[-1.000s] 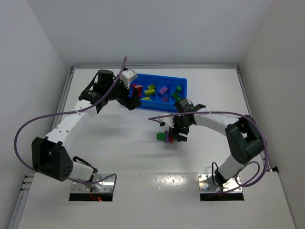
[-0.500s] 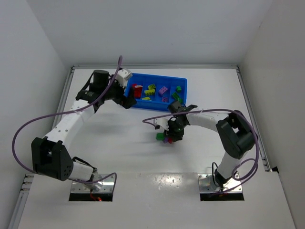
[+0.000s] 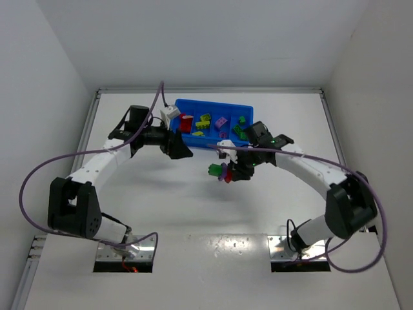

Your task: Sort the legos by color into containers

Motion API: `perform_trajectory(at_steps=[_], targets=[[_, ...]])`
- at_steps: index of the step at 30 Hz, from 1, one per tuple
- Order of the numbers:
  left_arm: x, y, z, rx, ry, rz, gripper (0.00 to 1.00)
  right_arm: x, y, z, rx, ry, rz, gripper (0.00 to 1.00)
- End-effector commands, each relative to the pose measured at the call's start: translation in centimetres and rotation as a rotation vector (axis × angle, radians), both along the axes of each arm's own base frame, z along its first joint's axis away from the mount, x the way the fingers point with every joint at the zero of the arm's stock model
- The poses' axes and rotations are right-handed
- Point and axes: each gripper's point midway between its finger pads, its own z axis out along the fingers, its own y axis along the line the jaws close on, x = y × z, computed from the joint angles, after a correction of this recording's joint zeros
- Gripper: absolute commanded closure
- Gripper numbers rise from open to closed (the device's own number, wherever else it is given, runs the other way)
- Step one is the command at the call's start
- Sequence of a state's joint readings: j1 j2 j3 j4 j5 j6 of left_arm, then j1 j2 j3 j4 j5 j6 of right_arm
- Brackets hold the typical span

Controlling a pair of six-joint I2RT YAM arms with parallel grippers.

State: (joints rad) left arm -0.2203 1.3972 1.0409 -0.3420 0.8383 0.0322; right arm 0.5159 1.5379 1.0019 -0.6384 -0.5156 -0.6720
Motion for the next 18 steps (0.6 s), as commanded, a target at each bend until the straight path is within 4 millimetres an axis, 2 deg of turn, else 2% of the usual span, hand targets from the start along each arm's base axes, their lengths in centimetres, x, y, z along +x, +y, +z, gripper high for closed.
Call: perform_trajectory(at_steps=[1,4,7,8,11,13,14,15,18], targets=[[-1.2,-2.3,2.8,-0.209,0.099,-0.134,0.03,-0.7,2.5,5.0,0.168,-0.074,0.062,1.0],[0.0,-3.4,5.5,-0.272,0.102,-0.147,0.03,0.0,2.6,5.4,0.168,-0.093,-0.011,1.0],[0.2,-5.3,6.1,-0.3,0.177,-0.196,0.03,1.8,2.4,5.7,0.144,-0.179,-0.076,1.0],[0.9,-5.6,6.4,-0.309,0.185,-0.204,0.03,2.3,2.3,5.7,0.124,-0.206,-0.089,1.0],[0.4,-7.2,6.7,-0.315,0.214,-0.252,0.03,4.0,2.2,6.6,0.113,-0.262,-0.139,1.0],[0.1,-7.9,5.9,-0.313,0.262,-0.258,0.03,5.1,2.0,6.8,0.1,-0.288,-0.183,1.0],[-0.1,-8.2,5.9,-0.312,0.263,-0.267,0.03,5.6,2.5,7.6,0.111,-0.319,-0.183,1.0],[0.1,-8.3,5.1,-0.31,0.297,-0.259,0.03,6.1,2.5,8.1,0.114,-0.34,-0.192,1.0],[0.9,-8.4,4.6,-0.299,0.307,-0.23,0.05,7.1,2.3,8.8,0.111,-0.381,-0.227,1.0]])
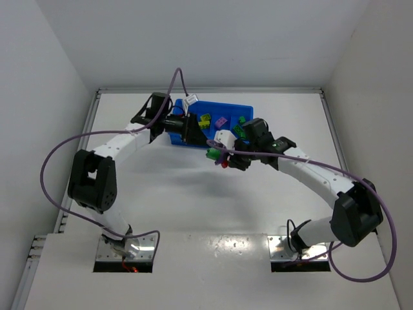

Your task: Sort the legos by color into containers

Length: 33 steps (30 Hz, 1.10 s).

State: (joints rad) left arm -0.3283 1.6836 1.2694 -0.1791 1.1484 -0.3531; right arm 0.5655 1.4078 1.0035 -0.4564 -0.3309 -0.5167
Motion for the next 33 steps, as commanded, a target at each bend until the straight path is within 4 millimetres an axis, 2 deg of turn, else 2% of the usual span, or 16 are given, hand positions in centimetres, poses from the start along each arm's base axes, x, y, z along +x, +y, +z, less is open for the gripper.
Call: perform_trajectory(at_steps=[1,9,10,13,14,15,16,17,20,23,24,26,28,29,33], targets=[[0.8,-0.4,0.5,-0.012,0.01,0.005,0.05,3.2,1.4,3.4,0.049,-0.137,-0.055,1.0],[2.1,-0.4,-1.7,0.029,0.031,0.045,0.07,3.4,2.0,4.5,0.072,-0.169,-0.046,1.0],[2.2,-0.5,-1.4,0.026,0.023,0.045,0.07,3.4,2.0,4.5,0.072,-0.169,-0.046,1.0],[2.1,-0.6,-1.3,0.015,0.019,0.024,0.15,3.3,2.1,4.5,0.067,-0.173,-0.045,1.0],[2.2,-0.6,-1.7,0.018,0.029,0.024,0.28,3.4,2.0,4.5,0.062,-0.177,-0.052,1.0],[2.0,-0.7,-1.2,0.003,0.016,0.001,0.36,3.7,2.0,4.7,0.062,-0.189,-0.06,1.0],[1.8,-1.0,-1.6,0.006,0.025,-0.008,0.43,4.0,2.0,4.9,0.065,-0.204,-0.067,1.0],[1.6,-1.1,-1.4,-0.002,0.028,-0.02,0.58,4.3,1.9,5.1,0.064,-0.217,-0.076,1.0],[1.3,-1.1,-1.2,-0.016,0.024,-0.044,0.77,5.5,1.2,5.4,0.034,-0.281,-0.14,1.0],[1.0,-1.0,-1.2,-0.014,0.021,-0.046,0.88,5.7,0.1,4.2,-0.016,-0.292,-0.169,1.0],[1.0,-0.1,-0.5,-0.024,-0.007,-0.036,0.93,5.6,-0.7,3.2,-0.038,-0.282,-0.173,1.0],[1.3,0.8,-0.1,-0.026,-0.027,-0.015,0.96,4.7,-1.5,2.7,-0.053,-0.26,-0.163,1.0],[1.8,2.2,0.7,-0.031,-0.047,0.023,0.96,3.0,-2.2,0.9,-0.079,-0.215,-0.133,1.0],[1.9,2.7,0.6,-0.03,-0.044,0.035,0.96,1.4,-2.5,-0.6,-0.091,-0.157,-0.104,1.0],[1.7,3.9,1.6,-0.035,-0.085,0.05,0.96,-3.0,-2.4,-2.9,-0.07,0.008,-0.011,1.0]])
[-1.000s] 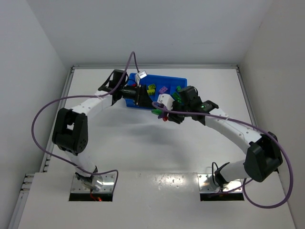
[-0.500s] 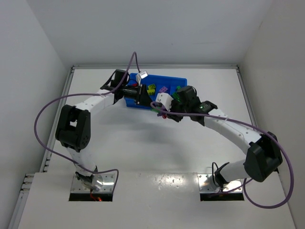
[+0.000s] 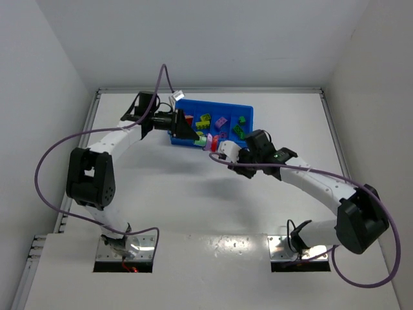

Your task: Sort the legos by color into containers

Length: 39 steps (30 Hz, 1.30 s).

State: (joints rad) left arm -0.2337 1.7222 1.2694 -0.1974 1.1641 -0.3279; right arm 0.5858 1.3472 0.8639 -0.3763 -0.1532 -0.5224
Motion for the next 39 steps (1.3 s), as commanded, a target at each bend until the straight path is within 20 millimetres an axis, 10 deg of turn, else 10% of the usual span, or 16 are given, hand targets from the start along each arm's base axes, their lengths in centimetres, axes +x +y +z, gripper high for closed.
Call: perform_trajectory(at_steps=[1,4,9,18,24,35,38,39], targets=[[-1.1,0.9,3.0,-0.041,-0.116,-0.036,0.96,-4.1,1.2,-0.4,0.093,0.151,0.109,1.0],[-1.5,1.0,3.0,-0.033,-0.118,-0.042,0.96,-6.8,1.5,-1.6,0.167,0.345,0.132,1.0],[-1.7,1.7,2.4,0.001,-0.143,-0.016,0.96,-5.8,3.3,0.6,0.338,0.466,0.073,1.0],[-2.3,3.8,4.4,0.072,-0.306,0.098,0.98,10.0,4.9,10.5,0.81,0.416,-0.361,1.0],[-2.3,5.5,4.3,0.133,-0.363,0.188,0.98,20.8,0.4,7.9,0.72,0.214,-0.739,1.0],[-1.5,7.6,4.4,0.149,-0.367,0.258,0.98,22.9,-2.2,0.7,0.703,0.407,-0.882,1.0],[-0.8,7.6,4.5,0.149,-0.366,0.258,0.98,22.2,-2.9,-1.0,0.702,0.457,-0.902,0.72],[-0.8,7.6,4.5,0.149,-0.366,0.258,0.98,22.2,-2.9,-0.5,0.708,0.45,-0.898,0.47]])
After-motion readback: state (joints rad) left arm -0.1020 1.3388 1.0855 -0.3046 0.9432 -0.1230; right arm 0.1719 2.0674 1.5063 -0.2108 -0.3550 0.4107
